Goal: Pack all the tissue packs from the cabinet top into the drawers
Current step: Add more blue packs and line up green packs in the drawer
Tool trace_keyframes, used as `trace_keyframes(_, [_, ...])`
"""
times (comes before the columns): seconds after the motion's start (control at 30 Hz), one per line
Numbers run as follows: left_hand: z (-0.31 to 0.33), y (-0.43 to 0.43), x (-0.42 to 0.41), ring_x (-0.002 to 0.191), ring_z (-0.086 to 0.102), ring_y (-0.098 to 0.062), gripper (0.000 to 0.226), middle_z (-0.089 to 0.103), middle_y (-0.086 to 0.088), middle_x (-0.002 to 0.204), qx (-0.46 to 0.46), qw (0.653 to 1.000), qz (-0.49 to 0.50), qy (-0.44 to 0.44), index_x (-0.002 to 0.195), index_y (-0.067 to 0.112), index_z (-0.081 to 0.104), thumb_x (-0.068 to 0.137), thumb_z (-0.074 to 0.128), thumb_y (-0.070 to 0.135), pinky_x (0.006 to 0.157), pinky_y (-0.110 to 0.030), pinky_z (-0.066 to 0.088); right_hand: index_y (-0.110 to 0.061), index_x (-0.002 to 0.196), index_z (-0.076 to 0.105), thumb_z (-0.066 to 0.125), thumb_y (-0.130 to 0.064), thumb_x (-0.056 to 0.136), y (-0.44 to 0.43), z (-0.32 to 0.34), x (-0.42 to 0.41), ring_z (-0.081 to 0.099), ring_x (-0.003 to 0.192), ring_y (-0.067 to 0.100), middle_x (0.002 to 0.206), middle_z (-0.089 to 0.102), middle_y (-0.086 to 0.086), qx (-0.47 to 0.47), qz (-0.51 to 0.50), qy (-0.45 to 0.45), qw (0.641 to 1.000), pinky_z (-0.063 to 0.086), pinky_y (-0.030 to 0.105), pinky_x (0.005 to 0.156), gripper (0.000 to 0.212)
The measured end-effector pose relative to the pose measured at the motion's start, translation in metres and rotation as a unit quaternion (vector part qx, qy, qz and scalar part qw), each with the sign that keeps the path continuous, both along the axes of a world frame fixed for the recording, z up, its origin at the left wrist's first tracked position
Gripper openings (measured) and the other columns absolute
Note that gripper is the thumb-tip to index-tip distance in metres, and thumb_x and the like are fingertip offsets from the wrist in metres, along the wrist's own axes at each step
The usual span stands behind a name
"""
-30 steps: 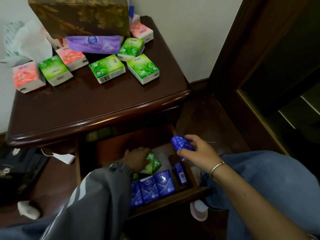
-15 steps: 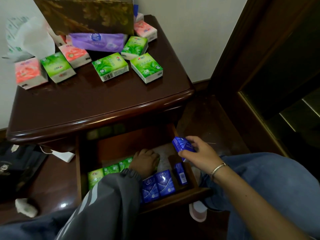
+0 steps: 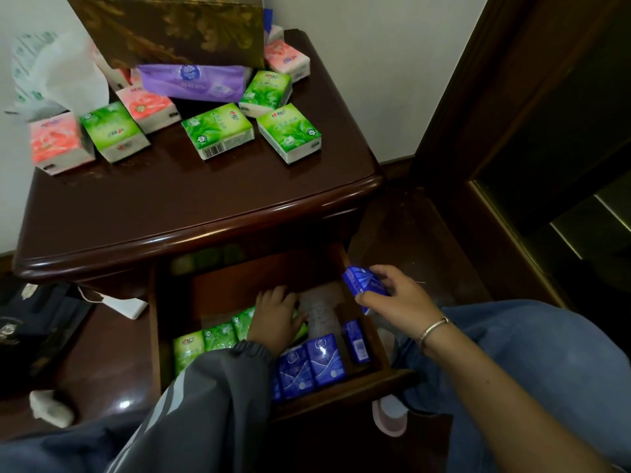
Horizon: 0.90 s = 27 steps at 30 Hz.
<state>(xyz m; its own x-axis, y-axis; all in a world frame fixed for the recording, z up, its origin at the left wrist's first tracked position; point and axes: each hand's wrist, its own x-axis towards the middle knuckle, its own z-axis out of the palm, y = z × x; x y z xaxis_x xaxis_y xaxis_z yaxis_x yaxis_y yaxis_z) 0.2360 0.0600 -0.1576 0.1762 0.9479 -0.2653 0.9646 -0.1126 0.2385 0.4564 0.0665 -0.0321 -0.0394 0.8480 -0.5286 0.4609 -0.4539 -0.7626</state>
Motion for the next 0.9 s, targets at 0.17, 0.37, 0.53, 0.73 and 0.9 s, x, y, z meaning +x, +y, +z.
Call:
trace_keyframes(0.17, [0.005,0.0,0.013,0.117,0.048,-0.025,0.044,0.049,-0.005,0.127,-0.052,0.993,-0.001,0.102,0.129,0.02,0.047,0.094,0.036,0.044,0.114,-0.054,0.005,-0.024,0.135,0.044,0.071,-0.026,0.078,0.004,0.002,0.009,0.061,0.104,0.021,0.126,0.055,0.002,0.009,-0.038,0.007,0.999,0.049,0.014,0.062,0.063])
trace_keyframes(0.37, [0.014,-0.007,0.029,0.125,0.039,-0.022,0.04,0.048,-0.001,0.129,-0.001,0.998,-0.017,0.054,0.124,0.023,0.053,0.094,0.038,0.045,0.111,-0.043,0.017,-0.027,0.135,0.043,0.07,-0.029,0.079,0.008,0.008,0.015,0.053,0.109,0.012,0.129,0.053,-0.002,0.043,-0.037,-0.009,0.998,0.041,0.014,0.068,0.063])
trace_keyframes(0.53, [0.019,-0.016,0.071,0.122,0.046,-0.024,0.049,0.054,-0.003,0.13,-0.107,0.989,-0.072,-0.076,0.13,0.028,0.048,0.084,0.057,0.041,0.099,-0.037,0.034,-0.028,0.134,0.044,0.07,-0.03,0.078,0.008,0.011,0.019,0.052,0.11,0.011,0.128,0.052,-0.003,0.057,-0.044,-0.002,0.997,0.041,0.017,0.074,0.061])
trace_keyframes(0.73, [0.008,-0.019,0.079,0.123,0.042,-0.025,0.061,0.049,-0.003,0.132,-0.111,0.991,-0.068,-0.01,0.131,0.025,0.041,0.076,0.064,0.037,0.092,-0.039,0.031,-0.027,0.135,0.043,0.07,-0.03,0.079,0.007,0.01,0.022,0.051,0.115,0.015,0.132,0.05,0.0,0.045,-0.038,0.004,0.998,0.042,0.025,0.086,0.062])
trace_keyframes(0.9, [0.003,-0.019,0.069,0.121,0.038,-0.024,0.052,0.045,0.001,0.13,-0.098,0.99,-0.106,0.001,0.124,0.028,0.05,0.078,0.062,0.049,0.089,-0.036,0.029,-0.028,0.135,0.042,0.069,-0.031,0.08,0.006,0.01,0.022,0.052,0.112,0.013,0.13,0.052,-0.002,0.035,-0.039,0.022,0.998,0.042,0.018,0.073,0.062])
